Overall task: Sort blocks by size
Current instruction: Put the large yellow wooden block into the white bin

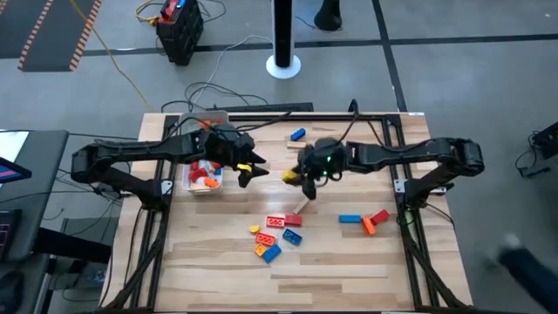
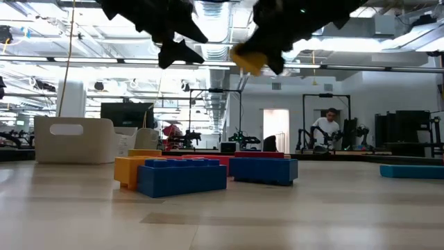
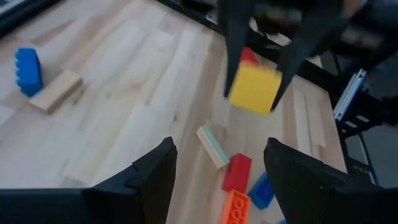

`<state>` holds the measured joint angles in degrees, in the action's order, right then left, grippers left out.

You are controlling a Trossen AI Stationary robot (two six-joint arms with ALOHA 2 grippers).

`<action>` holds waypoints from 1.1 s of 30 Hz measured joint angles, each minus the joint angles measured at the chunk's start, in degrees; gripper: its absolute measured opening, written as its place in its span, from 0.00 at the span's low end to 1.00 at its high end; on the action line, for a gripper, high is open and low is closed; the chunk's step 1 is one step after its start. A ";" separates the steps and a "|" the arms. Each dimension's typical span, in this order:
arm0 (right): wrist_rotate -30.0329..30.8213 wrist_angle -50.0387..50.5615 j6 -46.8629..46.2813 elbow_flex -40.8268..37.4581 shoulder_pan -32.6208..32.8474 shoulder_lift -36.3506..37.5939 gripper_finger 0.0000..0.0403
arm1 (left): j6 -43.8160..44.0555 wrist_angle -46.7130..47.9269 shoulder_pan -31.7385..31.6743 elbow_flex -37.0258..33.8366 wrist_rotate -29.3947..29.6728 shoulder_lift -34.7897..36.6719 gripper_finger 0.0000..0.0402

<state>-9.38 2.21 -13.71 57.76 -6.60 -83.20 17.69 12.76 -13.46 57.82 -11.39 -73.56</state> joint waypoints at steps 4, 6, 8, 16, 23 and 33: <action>-1.29 -8.14 -0.65 -0.02 -1.56 -0.74 0.38 | 0.51 1.51 1.31 -0.04 0.04 -0.02 0.57; -1.57 -12.88 -0.80 0.00 -1.89 -1.43 0.38 | 0.43 1.53 1.93 -0.04 1.05 -0.06 0.57; -2.34 -16.75 -0.94 -0.04 -2.02 -1.81 0.38 | 0.02 0.53 2.81 -0.02 2.77 -0.84 0.57; -2.54 -29.50 -5.61 0.90 -2.50 -6.62 0.38 | 1.11 -8.56 4.76 -0.07 3.31 -7.09 0.59; -0.43 -30.38 -6.45 1.55 -1.57 -7.70 0.38 | 0.24 -12.59 4.77 -0.04 3.91 -6.66 0.57; 0.48 -30.96 -6.37 1.55 -1.63 -7.67 0.38 | 0.18 -14.04 4.77 -0.04 4.18 -5.61 0.45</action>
<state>-8.91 -28.76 -20.08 59.31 -8.23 -90.87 17.87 -1.28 -8.69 57.78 -7.21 -79.17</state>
